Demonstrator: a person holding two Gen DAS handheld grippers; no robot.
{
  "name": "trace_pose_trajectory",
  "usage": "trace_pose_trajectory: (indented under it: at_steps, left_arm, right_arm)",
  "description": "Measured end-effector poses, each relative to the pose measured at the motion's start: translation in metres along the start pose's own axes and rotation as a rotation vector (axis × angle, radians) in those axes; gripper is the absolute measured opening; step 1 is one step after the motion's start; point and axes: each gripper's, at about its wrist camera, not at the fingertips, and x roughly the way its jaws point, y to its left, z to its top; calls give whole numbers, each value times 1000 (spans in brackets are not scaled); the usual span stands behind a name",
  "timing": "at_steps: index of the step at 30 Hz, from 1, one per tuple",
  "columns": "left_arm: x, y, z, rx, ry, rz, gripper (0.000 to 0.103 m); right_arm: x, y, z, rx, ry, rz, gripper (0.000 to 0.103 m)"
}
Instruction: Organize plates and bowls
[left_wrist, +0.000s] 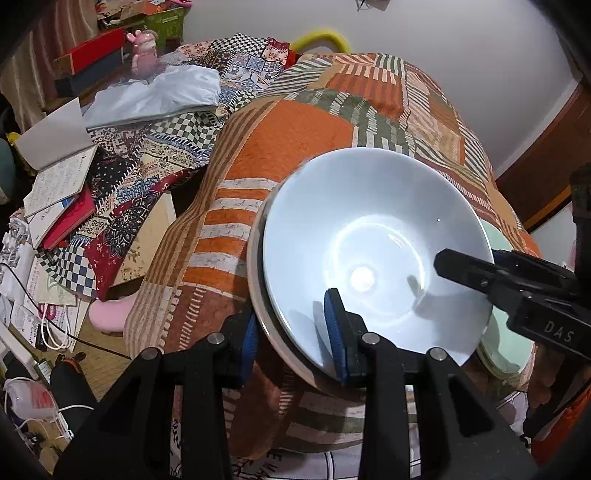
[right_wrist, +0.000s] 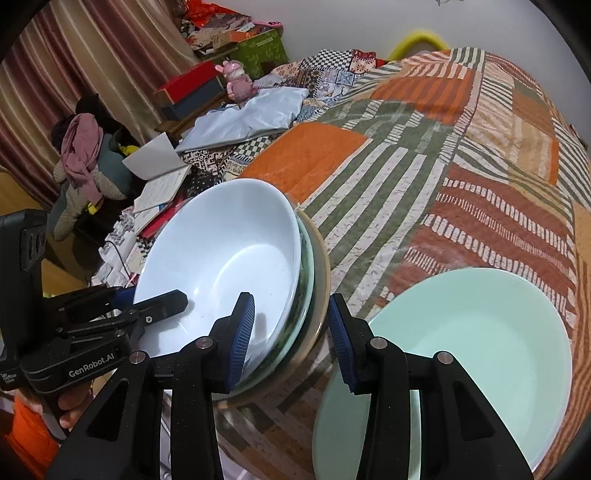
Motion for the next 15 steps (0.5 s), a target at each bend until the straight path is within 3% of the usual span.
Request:
trace_pose_trajectory:
  at_steps: [15]
  left_arm:
    - [8,-1,0,9,-18,-12,33]
  right_arm:
    - [14,-4,-2,37,42,11,34]
